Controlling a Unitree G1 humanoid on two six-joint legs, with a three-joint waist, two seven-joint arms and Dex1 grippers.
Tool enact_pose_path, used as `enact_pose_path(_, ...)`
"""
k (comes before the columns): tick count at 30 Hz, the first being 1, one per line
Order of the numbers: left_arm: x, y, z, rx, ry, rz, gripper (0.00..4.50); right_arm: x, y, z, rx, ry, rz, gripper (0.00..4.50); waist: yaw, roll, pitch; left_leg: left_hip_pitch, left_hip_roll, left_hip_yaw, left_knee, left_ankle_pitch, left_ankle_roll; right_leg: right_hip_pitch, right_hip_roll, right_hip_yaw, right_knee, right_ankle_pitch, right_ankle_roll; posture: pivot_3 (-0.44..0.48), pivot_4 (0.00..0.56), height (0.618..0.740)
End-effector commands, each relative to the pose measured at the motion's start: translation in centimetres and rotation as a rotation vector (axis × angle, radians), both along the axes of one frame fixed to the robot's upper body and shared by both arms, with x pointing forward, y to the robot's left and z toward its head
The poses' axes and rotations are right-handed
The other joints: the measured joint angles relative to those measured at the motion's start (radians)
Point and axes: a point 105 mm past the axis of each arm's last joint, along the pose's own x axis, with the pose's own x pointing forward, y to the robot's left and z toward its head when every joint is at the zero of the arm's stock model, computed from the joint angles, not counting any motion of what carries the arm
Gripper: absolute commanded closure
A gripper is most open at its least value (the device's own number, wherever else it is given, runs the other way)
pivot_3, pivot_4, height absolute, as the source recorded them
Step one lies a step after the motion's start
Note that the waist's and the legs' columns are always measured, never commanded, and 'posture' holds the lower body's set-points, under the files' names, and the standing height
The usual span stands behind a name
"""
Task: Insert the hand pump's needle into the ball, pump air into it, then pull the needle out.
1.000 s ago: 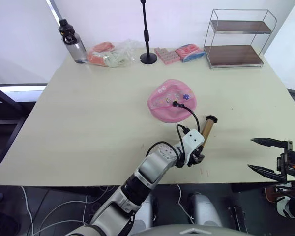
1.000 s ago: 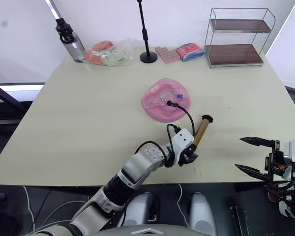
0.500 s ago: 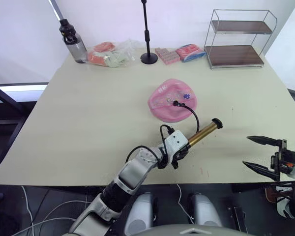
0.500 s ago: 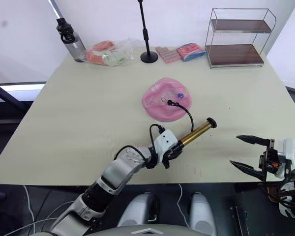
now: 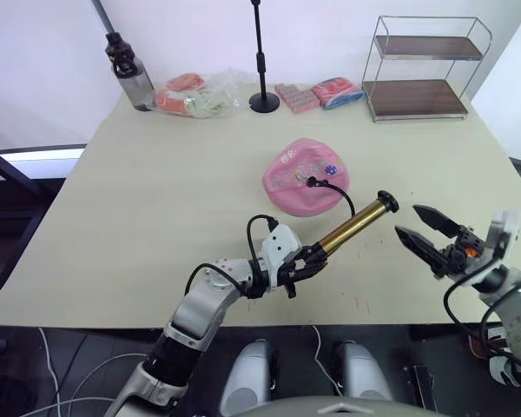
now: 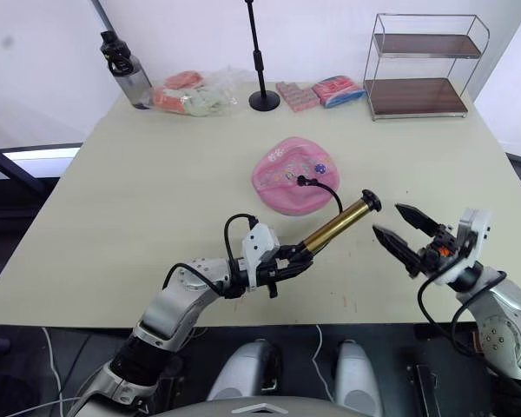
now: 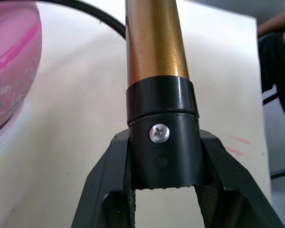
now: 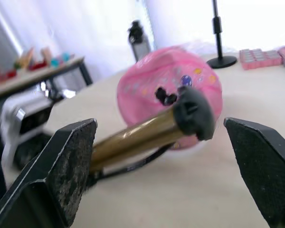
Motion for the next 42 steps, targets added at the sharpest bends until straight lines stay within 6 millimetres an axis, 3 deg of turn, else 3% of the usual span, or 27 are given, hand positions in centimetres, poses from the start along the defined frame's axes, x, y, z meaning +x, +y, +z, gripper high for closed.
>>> enact_pose_path(1,-0.4,-0.5,2.0,-0.108,-0.060,-0.041,3.36,0.5,0.8,2.1,0.194,0.080,-0.034,0.00,0.000,0.000,0.000,0.000,0.000,0.000,0.000,0.000,0.000,0.000,0.000,0.000,0.000,0.000,0.000,0.000,0.150,0.740)
enact_pose_path(11,-0.5,-0.7,1.9,-0.100,-0.068,-0.054,3.36,2.3,2.6,3.8,0.451,0.269,0.042,0.00,-0.002,0.000,0.000,-0.001,0.000,0.000,0.000,0.000,0.000,-0.001,0.001,0.000,0.000,0.000,0.000,0.000,0.150,0.740)
enact_pose_path(31,-0.8,-0.6,0.9,-0.069,-0.052,-0.048,3.36,2.0,3.3,4.0,0.419,0.299,0.099,0.00,-0.003,0.000,0.000,-0.002,0.000,0.000,-0.001,0.000,0.001,-0.001,0.003,0.000,0.000,0.000,0.000,0.000,0.150,0.740)
enact_pose_path(34,-0.8,-0.6,0.8,-0.062,-0.053,-0.050,3.36,2.2,3.1,3.9,0.413,0.296,0.091,0.75,-0.003,0.000,0.000,-0.002,0.000,0.000,-0.001,0.000,0.001,-0.001,0.003,0.000,0.000,0.000,0.000,0.000,0.150,0.740)
enact_pose_path(38,-0.7,-0.6,0.7,-0.061,-0.053,-0.048,3.36,2.3,2.9,3.7,0.404,0.293,0.084,2.49,-0.003,0.000,0.000,-0.002,0.000,0.000,-0.001,0.000,0.001,-0.001,0.003,0.000,0.000,0.000,0.000,0.000,0.150,0.740)
enact_pose_path(42,-0.8,-0.5,0.6,-0.057,-0.050,-0.048,3.36,2.2,2.7,3.5,0.401,0.292,0.080,2.59,-0.003,0.000,0.000,-0.002,0.000,0.000,-0.001,0.000,0.001,-0.002,0.003,0.000,-0.001,0.000,0.000,0.000,0.150,0.740)
